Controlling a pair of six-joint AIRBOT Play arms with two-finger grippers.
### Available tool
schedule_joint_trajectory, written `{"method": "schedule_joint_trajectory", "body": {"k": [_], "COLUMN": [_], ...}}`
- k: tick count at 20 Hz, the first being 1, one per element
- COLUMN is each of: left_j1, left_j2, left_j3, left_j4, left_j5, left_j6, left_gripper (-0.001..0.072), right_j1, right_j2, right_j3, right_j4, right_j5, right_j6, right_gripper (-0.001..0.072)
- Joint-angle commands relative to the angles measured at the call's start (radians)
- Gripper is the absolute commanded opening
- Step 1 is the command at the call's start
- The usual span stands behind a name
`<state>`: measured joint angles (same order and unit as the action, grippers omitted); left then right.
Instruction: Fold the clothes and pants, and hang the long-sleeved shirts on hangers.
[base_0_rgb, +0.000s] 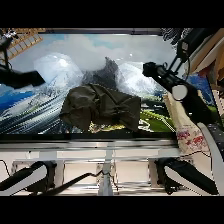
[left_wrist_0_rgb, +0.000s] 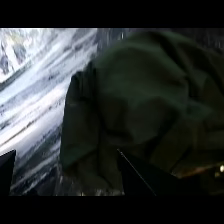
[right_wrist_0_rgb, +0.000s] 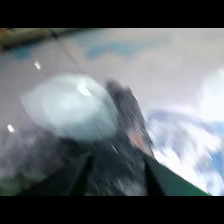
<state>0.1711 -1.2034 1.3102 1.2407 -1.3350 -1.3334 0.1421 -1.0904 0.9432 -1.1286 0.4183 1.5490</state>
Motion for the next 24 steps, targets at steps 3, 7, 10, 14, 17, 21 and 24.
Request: {"method": "schedule_joint_trajectory", "body": {"k": [3, 7, 10, 14, 17, 21, 24], "left_j1": [-0.002, -0.045, -0.130, -0.332, -0.425, -0.418, -0.418], "left_j2": [0.089, 0.195, 0.199, 0.185, 0.119, 0.057, 0.023], "left_j3": [-0.332, -0.710, -0.814, -0.817, -0.814, -0.793, -0.776], "left_j4": [-0.302, -0.430, -0.431, -0.434, -0.433, -0.431, -0.430], "left_j5": [-0.118, 0.065, 0.206, 0.442, 0.517, 0.570, 0.599], "left_j6": [0.265, 0.455, 0.463, 0.458, 0.425, 0.398, 0.391], "left_gripper": [0.0673, 0.0674, 0.0674, 0.0674, 0.0674, 0.0673, 0.0673], "right_j1": [-0.200, -0.190, -0.185, -0.185, -0.185, -0.185, -0.185], "right_j2": [0.022, 0.021, 0.019, 0.005, -0.031, -0.082, -0.120], "right_j3": [-0.039, -0.207, -0.322, -0.348, -0.349, -0.349, -0.349], "right_j4": [0.063, 0.317, 0.351, 0.350, 0.349, 0.417, 0.507], "right_j5": [0.691, 0.817, 0.716, 0.688, 0.672, 0.646, 0.599], "right_j6": [-0.304, -0.436, -0.435, -0.435, -0.436, -0.530, -0.550], "right_gripper": [0.0449, 0.0474, 0.0470, 0.0465, 0.0465, 0.0465, 0.0464]}}
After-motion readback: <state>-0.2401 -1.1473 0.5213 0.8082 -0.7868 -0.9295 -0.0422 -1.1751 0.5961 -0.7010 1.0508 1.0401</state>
